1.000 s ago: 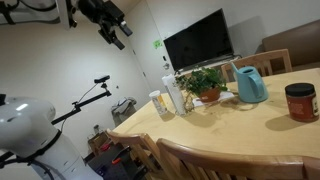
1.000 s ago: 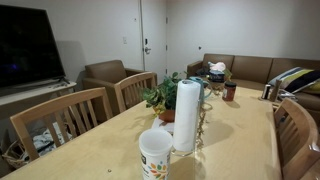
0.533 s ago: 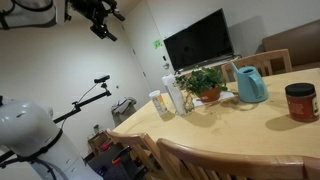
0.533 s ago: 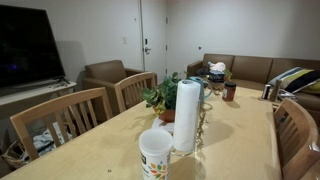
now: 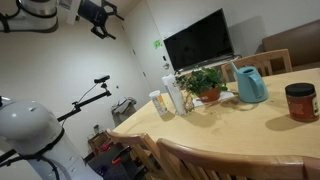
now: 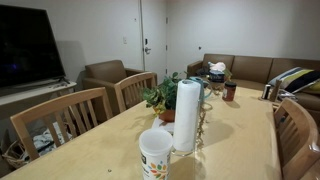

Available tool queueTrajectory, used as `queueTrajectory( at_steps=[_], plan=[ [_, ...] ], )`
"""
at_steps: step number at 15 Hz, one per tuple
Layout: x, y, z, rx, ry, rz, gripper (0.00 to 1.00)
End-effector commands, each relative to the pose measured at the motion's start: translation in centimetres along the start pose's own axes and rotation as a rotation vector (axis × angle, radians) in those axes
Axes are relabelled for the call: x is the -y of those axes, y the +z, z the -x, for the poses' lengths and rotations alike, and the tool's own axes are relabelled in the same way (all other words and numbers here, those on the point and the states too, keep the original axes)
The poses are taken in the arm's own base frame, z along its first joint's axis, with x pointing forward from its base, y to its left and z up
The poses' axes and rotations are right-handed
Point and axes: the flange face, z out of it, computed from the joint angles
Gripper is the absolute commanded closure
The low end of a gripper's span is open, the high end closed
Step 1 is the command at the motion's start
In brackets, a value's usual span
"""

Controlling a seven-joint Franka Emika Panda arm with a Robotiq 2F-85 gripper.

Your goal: Move the paper towel holder to the right, remove the lid from the white can on the left

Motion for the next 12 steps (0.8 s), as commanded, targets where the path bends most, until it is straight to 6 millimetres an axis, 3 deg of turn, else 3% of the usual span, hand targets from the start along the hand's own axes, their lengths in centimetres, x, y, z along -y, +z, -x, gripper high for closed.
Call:
queueTrajectory(
  at_steps=[1, 3, 4, 10, 12],
  plan=[
    [-0.2, 1.4, -1.6, -0.082, -0.175, -0.044, 0.0],
    [0.0, 2.5, -1.7, -0.081, -0.271, -0.115, 0.0],
    [0.4, 1.9, -1.3, -0.06, -0.193, -0.07, 0.0],
    [0.4, 2.8, -1.4, -0.07, -0.252, -0.105, 0.0],
    [1.2, 4.5, -2.4, -0.029, -0.332, -0.146, 0.0]
  ],
)
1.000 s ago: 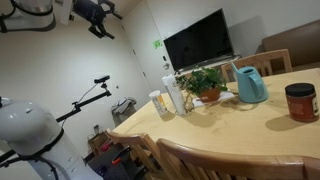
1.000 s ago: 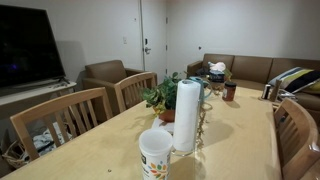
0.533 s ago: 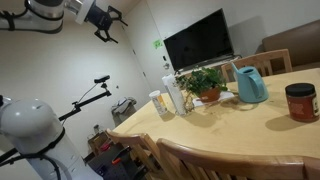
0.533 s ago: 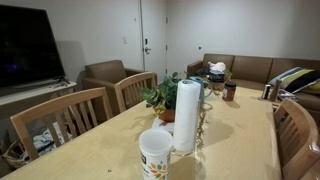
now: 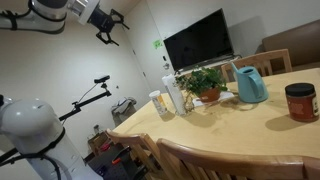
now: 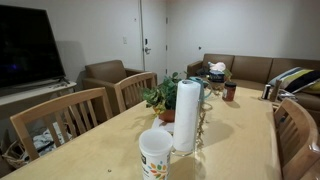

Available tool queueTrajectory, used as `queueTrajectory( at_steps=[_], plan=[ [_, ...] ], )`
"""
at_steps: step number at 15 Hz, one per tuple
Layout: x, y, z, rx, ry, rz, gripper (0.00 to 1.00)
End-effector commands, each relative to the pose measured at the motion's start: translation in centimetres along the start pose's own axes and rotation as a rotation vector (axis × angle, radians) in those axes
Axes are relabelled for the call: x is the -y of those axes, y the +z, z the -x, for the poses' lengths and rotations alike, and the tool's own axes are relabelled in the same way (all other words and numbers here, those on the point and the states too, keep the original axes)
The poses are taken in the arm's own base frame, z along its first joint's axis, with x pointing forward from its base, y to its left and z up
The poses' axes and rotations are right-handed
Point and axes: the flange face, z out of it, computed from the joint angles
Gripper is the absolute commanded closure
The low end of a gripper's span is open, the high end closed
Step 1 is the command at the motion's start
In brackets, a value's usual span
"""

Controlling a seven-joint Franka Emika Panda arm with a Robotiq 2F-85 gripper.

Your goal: Move the paper towel holder to the right, remove the lid from the white can on the left

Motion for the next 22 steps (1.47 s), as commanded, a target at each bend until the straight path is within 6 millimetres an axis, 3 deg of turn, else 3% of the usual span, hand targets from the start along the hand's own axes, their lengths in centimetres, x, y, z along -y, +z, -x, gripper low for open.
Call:
queueTrajectory(
  at_steps=[1, 4, 11, 12, 15, 19, 22],
  plan=[
    [0.3, 2.2, -1.5, 0.05, -0.113, -0.056, 0.0],
    [0.3, 4.0, -2.9, 0.057, -0.202, -0.077, 0.0],
    [-1.8, 10.3, -4.4, 0.117, -0.303, -0.159, 0.0],
    [-0.6, 8.9, -3.6, 0.108, -0.269, -0.137, 0.0],
    [-1.1, 10.8, -4.1, 0.126, -0.285, -0.163, 0.0],
    [-1.3, 10.7, -4.3, 0.125, -0.285, -0.16, 0.0],
    [-2.3, 13.6, -4.3, 0.151, -0.271, -0.272, 0.0]
  ],
)
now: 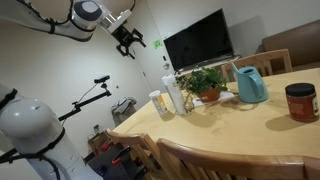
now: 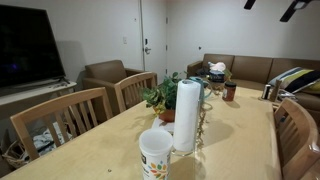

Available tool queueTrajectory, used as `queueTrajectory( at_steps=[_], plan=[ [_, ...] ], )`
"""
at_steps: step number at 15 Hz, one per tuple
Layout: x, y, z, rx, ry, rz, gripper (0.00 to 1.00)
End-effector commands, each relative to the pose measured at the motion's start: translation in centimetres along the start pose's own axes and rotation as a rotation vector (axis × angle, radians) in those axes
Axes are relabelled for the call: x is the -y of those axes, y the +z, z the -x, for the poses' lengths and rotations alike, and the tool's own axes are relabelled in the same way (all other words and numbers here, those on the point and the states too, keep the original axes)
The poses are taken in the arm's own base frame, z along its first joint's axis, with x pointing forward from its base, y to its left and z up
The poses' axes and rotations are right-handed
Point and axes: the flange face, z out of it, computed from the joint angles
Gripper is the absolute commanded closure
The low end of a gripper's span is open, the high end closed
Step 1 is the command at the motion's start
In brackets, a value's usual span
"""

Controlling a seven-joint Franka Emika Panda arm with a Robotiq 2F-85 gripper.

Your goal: Move the paper towel holder to the right, remove the lid from the white can on the left

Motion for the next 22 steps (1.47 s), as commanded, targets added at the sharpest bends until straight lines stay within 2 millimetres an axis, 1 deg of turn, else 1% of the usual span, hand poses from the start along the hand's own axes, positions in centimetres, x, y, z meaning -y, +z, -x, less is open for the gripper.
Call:
queueTrajectory(
  at_steps=[1, 2, 3, 7, 9, 12, 14, 18, 20, 22],
  plan=[
    [-2.0, 3.0, -0.1, 0.008, 0.001, -0.121, 0.0],
    [-2.4, 4.0, 0.1, 0.038, 0.042, -0.154, 0.0],
    [-2.8, 4.8, 0.0, 0.01, 0.005, -0.18, 0.0],
    [-4.3, 7.6, 0.1, 0.048, 0.034, -0.262, 0.0],
    [-5.2, 8.6, 0.1, 0.056, 0.04, -0.288, 0.0],
    [-6.6, 9.7, -0.5, 0.093, 0.045, -0.302, 0.0],
    [-7.7, 10.0, -1.5, 0.119, 0.002, -0.297, 0.0],
    [-9.9, 11.0, -4.8, 0.122, -0.143, -0.29, 0.0],
    [-10.7, 11.9, -6.4, 0.121, -0.201, -0.297, 0.0],
    [-11.4, 12.8, -7.3, 0.101, -0.25, -0.304, 0.0]
  ],
)
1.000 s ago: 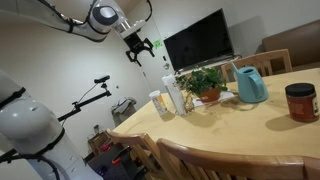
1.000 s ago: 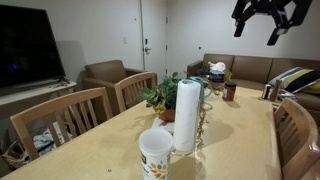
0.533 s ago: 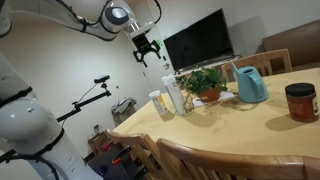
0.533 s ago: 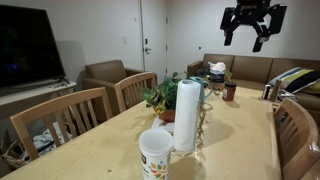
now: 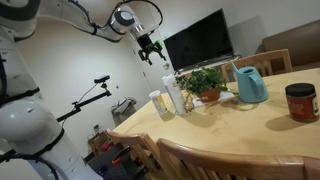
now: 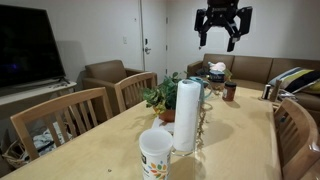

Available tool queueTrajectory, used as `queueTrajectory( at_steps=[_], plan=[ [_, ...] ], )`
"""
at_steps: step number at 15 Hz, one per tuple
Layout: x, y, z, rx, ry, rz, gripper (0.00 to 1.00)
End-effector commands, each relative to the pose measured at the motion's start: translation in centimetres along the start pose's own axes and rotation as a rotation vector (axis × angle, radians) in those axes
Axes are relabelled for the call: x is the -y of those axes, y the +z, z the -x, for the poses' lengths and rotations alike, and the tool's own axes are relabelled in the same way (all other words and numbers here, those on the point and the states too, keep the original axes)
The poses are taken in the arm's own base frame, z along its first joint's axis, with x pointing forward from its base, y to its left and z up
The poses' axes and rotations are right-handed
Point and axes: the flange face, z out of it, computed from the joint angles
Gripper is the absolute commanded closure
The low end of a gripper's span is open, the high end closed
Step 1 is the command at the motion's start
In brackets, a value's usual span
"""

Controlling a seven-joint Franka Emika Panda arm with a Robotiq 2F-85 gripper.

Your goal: Move the paper towel holder to the right, remove the lid from the white can on the left

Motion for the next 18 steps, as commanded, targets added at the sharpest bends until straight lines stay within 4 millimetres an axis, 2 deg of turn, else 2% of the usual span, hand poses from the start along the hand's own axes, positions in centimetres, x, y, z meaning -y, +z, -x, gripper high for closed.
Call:
queueTrajectory(
  at_steps=[1, 5, 6, 9, 13, 18],
  plan=[
    [-2.8, 0.9, -1.1, -0.007, -0.098, -0.024, 0.0],
    [-4.1, 3.7, -0.9, 0.022, -0.136, -0.124, 0.0],
    [-3.0, 3.3, -1.3, 0.004, -0.113, -0.074, 0.0],
    [-3.7, 4.5, -1.1, 0.012, -0.117, -0.117, 0.0],
    [-3.8, 4.3, -1.1, 0.012, -0.117, -0.115, 0.0],
    [-4.6, 6.5, -3.3, 0.005, -0.192, -0.125, 0.0]
  ],
)
